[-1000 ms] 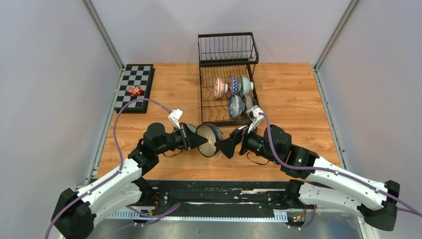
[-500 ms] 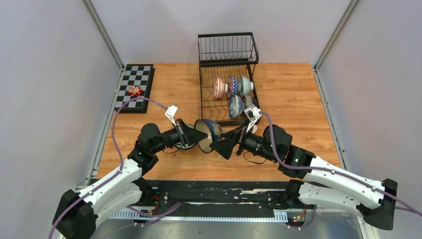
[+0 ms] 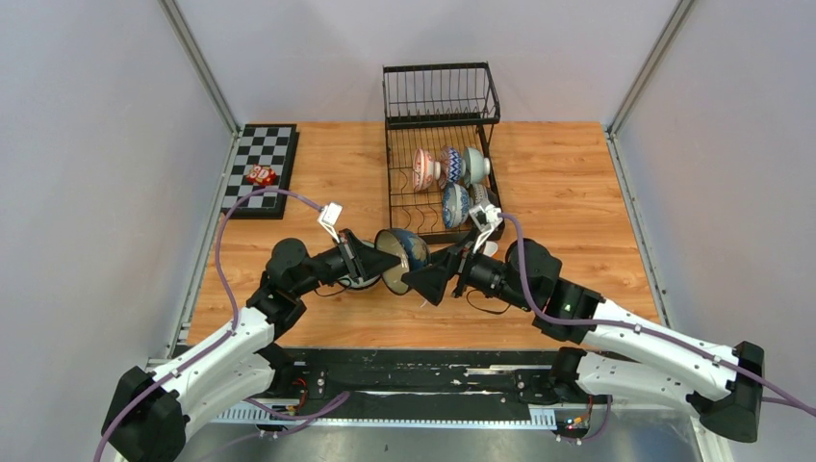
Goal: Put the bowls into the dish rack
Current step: Adjust the bowl.
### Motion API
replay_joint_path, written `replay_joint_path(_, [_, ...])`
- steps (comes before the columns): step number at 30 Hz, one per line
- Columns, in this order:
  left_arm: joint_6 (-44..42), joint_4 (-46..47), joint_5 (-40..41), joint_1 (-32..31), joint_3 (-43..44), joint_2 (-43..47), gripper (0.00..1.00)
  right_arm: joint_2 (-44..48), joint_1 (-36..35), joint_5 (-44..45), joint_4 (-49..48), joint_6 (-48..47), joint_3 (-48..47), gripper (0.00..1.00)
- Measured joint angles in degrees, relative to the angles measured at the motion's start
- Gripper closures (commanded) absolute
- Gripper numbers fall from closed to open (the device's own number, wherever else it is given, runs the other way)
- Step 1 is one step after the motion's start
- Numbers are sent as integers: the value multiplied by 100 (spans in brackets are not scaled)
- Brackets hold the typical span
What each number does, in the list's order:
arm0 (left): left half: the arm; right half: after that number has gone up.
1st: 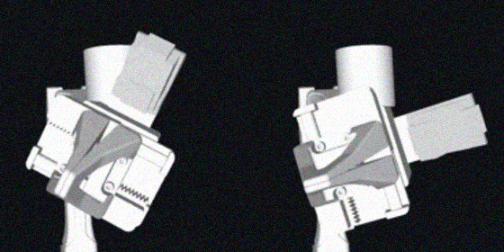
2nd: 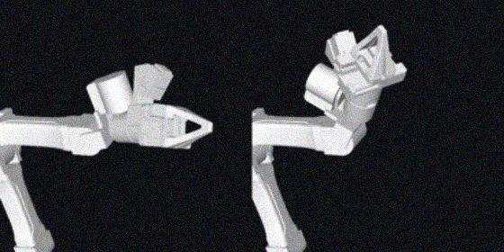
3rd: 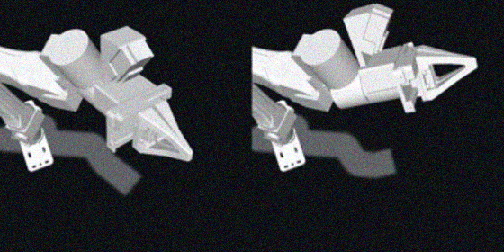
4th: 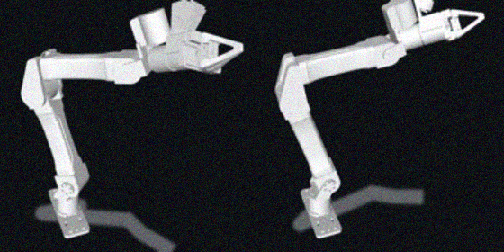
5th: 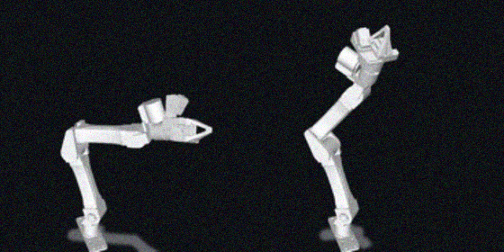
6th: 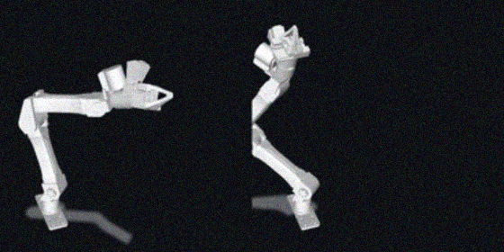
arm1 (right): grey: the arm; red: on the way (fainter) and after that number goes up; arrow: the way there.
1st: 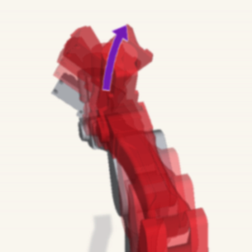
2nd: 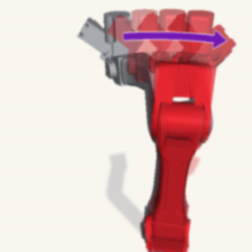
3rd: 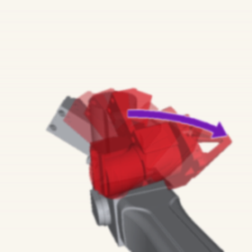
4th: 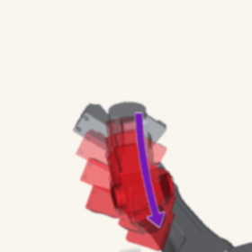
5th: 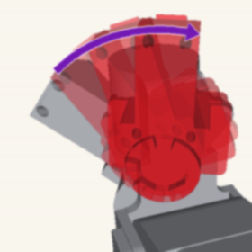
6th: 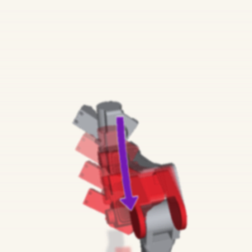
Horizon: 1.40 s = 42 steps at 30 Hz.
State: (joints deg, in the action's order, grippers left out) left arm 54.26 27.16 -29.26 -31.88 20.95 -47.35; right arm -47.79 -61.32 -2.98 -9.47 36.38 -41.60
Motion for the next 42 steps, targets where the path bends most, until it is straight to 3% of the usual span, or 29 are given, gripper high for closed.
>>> replay_joint_path(22, [-55,-299,181,26,2,26,100,-286,37,0,48,-37,-90,1])
replay_joint_path(42, [446,-481,46,63,282,-258,100,-282,39,24,26,-361,-96,3])
